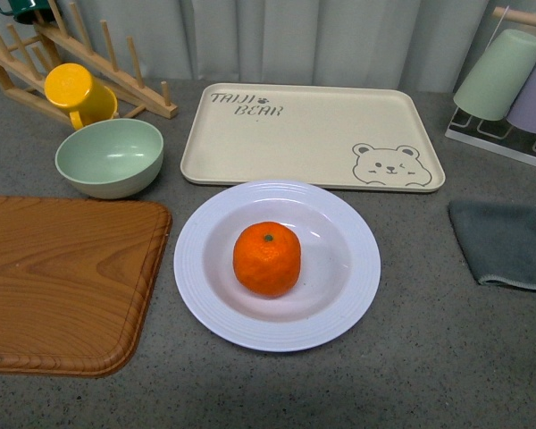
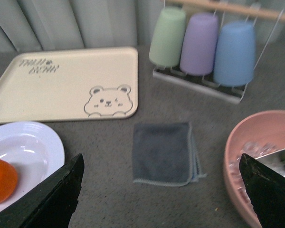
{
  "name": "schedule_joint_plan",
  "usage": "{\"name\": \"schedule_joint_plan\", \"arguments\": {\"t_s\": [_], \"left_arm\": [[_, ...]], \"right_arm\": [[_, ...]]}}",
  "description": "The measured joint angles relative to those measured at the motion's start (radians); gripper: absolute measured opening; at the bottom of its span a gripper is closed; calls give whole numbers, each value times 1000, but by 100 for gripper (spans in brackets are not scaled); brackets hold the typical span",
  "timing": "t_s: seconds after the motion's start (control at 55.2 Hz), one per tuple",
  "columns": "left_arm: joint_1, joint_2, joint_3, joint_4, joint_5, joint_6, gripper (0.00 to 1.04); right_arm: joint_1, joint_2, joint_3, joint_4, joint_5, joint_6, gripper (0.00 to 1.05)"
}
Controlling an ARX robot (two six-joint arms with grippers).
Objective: Place orange and plate with both arms
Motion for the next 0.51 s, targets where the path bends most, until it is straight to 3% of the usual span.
{"name": "schedule_joint_plan", "arguments": {"t_s": [0.127,0.308,0.507], "left_arm": [[0,0,0,0,0,0,98],[0,0,0,0,0,0,98],[0,0,0,0,0,0,98]], "right_arm": [[-3,350,105,97,26,80,96],[12,667,247,62,-201,283,96],[41,901,377,13,-366,486,96]]}}
